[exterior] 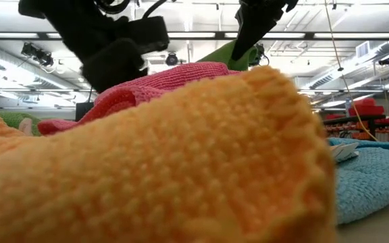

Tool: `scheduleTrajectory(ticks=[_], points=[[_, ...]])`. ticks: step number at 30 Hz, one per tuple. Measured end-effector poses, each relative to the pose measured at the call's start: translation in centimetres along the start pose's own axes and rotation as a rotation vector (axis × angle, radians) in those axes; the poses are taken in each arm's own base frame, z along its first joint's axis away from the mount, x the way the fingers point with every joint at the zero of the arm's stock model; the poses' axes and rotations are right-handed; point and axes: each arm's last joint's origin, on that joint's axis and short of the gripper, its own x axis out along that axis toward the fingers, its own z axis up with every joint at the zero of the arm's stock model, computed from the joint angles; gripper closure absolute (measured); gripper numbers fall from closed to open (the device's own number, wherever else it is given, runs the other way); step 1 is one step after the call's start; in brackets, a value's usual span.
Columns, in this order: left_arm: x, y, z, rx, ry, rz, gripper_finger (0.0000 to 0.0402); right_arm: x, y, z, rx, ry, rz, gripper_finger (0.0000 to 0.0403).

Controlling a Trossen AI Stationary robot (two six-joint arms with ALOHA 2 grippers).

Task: Fold microfiber towels
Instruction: Fold the top green towel

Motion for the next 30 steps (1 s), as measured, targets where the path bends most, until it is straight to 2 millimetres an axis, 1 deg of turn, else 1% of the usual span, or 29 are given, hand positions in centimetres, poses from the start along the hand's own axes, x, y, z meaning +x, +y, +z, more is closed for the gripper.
scheduleTrajectory(ticks=[3,11,17,23,30], points=[[-0.2,-0.1,-0.2,0.021,0.055,-0.02,0.0259,0.0,0.0,0.0,-0.004,0.0,0.0,0.0397],[-1.2,-0.1,0.3,0.063,0.193,-0.07,0.026,0.0,0.0,0.0,-0.005,0.0,0.002,0.0397],[-1.7,-0.1,0.5,0.079,0.267,-0.101,0.0266,0.0,0.0,0.0,-0.012,0.001,0.008,0.0397],[-1.8,0.0,0.4,0.084,0.291,-0.108,0.0281,0.0,0.0,0.0,-0.012,0.001,0.008,0.0397],[-1.9,0.2,0.0,0.082,0.337,-0.091,0.0309,0.0,0.1,0.0,-0.011,0.001,0.021,0.0397]])
